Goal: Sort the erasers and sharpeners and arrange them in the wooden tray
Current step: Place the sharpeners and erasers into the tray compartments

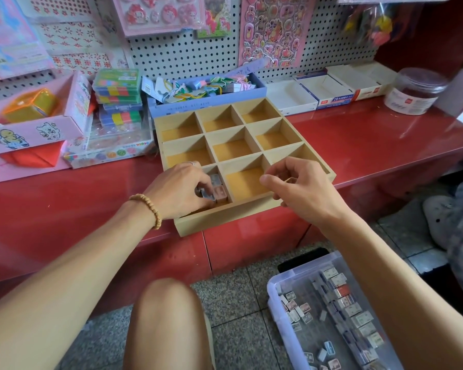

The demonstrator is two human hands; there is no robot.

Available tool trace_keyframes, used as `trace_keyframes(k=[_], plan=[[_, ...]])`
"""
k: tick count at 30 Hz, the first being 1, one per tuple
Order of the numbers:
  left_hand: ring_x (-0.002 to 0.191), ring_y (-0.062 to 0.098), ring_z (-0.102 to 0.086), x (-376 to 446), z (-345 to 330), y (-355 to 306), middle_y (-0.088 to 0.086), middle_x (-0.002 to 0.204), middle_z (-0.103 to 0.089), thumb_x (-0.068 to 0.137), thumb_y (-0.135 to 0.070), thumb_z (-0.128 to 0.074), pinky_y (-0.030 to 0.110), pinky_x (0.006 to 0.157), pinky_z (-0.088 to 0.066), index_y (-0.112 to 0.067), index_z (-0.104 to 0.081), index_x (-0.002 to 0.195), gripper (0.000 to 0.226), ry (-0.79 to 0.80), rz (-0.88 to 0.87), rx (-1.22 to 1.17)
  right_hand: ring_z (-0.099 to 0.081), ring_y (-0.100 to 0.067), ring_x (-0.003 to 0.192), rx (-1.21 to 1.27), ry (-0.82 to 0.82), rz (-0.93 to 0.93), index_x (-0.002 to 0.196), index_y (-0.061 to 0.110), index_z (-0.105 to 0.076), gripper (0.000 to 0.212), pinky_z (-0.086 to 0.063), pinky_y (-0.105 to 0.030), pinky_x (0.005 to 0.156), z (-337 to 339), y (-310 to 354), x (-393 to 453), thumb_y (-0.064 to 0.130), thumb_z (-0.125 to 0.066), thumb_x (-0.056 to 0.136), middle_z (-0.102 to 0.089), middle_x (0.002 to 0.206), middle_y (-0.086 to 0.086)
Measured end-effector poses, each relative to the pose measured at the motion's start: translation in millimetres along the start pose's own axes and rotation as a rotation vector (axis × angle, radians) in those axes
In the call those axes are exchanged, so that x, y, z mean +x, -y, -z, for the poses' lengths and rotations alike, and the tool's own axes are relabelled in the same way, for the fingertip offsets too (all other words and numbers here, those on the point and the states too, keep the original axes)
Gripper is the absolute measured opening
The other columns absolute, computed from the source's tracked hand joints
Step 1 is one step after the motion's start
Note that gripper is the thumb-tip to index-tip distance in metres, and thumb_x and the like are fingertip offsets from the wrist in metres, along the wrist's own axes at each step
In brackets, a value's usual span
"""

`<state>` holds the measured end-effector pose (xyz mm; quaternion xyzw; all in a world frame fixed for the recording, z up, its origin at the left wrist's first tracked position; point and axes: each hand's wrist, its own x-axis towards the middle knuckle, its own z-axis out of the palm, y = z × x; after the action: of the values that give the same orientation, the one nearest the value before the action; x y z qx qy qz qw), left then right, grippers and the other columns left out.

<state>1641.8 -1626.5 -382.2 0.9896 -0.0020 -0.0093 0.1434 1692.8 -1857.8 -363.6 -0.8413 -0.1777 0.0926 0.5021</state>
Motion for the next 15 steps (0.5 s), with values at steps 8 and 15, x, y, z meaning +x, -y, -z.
trace_keyframes(k=[8, 15], plan=[[0.080, 0.002, -0.061, -25.1, 13.6, -38.9, -0.011, 0.088, -0.063, 0.081, -0.036, -0.074, 0.015, 0.074, -0.043, -0.026, -0.074, 0.092, 0.015, -0.123, -0.061, -0.246, -0.057, -0.005, 0.059, -0.020, -0.018, 0.052, 0.086, 0.020, -0.070, 0.006, -0.050, -0.029, 0.062, 13.0, -5.3, -13.5, 0.026, -0.070, 0.087, -0.063, 0.070, 0.010], [0.078, 0.001, -0.060, -64.8, -7.0, -94.1, -0.011, 0.089, -0.067, 0.082, -0.036, -0.075, 0.012, 0.068, -0.043, -0.026, -0.073, 0.095, 0.016, -0.002, -0.056, -0.444, -0.054, 0.004, 0.058, -0.122, -0.054, 0.062, 0.085, 0.022, -0.070, 0.007, -0.042, -0.010, 0.057, 37.7, -19.2, -47.4, 0.029, -0.072, 0.086, -0.065, 0.074, 0.010]])
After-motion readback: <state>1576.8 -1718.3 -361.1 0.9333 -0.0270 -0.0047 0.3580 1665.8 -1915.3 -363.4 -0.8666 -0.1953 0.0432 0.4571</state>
